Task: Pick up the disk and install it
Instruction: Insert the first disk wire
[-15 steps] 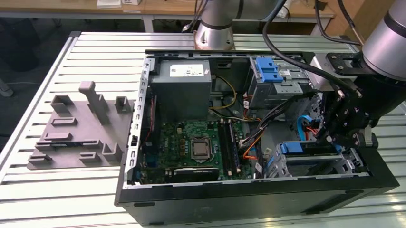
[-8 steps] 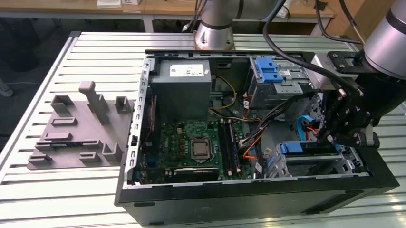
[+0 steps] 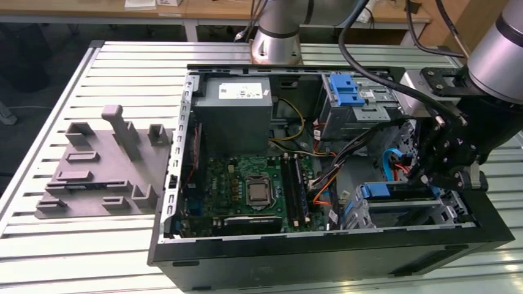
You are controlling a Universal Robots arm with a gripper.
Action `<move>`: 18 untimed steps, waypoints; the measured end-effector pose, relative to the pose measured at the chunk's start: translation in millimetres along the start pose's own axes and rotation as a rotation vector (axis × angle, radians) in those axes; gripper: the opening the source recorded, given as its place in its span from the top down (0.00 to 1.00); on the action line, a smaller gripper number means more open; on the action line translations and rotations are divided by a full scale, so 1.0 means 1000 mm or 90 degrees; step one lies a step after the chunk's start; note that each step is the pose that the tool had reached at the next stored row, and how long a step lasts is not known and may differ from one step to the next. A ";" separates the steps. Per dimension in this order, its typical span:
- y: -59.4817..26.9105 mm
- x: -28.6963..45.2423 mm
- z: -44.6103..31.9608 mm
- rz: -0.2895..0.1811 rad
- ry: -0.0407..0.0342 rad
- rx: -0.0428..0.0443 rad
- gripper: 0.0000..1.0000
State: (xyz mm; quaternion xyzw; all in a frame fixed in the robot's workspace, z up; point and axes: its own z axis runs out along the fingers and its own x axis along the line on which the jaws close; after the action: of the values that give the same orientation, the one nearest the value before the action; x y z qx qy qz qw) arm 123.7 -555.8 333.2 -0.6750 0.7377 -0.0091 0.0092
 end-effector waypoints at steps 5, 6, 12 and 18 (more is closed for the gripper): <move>0.0000 0.0000 0.0010 0.000 0.0001 0.0000 0.84; 0.0000 0.0000 0.0012 0.000 0.0001 0.0000 0.84; 0.0000 0.0001 0.0016 0.000 0.0000 -0.0001 0.84; 0.0000 0.0001 0.0008 0.000 -0.0006 -0.0001 0.84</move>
State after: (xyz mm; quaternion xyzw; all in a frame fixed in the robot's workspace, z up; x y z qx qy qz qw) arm 123.7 -555.9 332.4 -0.6750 0.7377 -0.0087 0.0094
